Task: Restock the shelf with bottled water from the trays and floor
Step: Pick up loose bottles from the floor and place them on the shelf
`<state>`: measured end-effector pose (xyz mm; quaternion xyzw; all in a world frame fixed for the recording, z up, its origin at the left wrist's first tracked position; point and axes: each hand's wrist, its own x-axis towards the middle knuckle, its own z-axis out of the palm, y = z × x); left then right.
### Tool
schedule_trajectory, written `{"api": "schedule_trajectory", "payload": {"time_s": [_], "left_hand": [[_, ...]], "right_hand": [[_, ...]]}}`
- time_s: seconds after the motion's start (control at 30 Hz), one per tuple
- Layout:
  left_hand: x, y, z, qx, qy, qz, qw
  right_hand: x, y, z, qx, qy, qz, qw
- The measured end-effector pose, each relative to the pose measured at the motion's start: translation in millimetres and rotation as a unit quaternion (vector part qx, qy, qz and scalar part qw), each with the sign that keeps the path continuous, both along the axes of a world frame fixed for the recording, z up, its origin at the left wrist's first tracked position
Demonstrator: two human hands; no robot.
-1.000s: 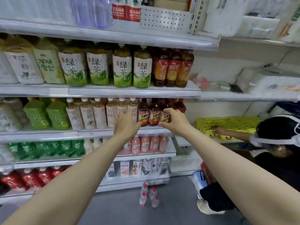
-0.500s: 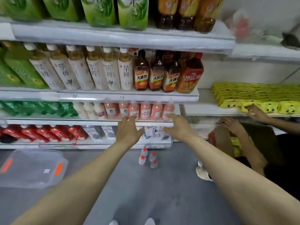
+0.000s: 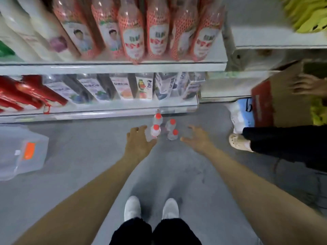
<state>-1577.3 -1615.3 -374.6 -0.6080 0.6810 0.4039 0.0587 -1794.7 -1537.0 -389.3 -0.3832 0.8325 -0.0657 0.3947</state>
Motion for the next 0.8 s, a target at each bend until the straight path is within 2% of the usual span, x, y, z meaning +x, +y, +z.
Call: {"api": "schedule_trajectory", "payload": {"time_s": [0.23, 0.43, 0.6, 0.8], "left_hand": [[-1, -7, -189, 0.043, 0.045, 0.049, 0.997], [-28, -33, -314, 0.014, 0.123, 0.069, 0.990], [-46, -42, -368, -0.008, 0.192, 0.080, 0.978], [-47, -36, -378, -0.021, 0.224, 0.099, 0.969]], "right_hand": [[-5, 11, -184, -0.038, -0.011, -0.067, 0.997], [-14, 4, -314, -0.145, -0.049, -0.119, 0.981], [-23, 3, -374, -0.203, -0.096, -0.144, 0.964], [-20, 7, -377, -0.216, -0.138, -0.166, 0.952]]}}
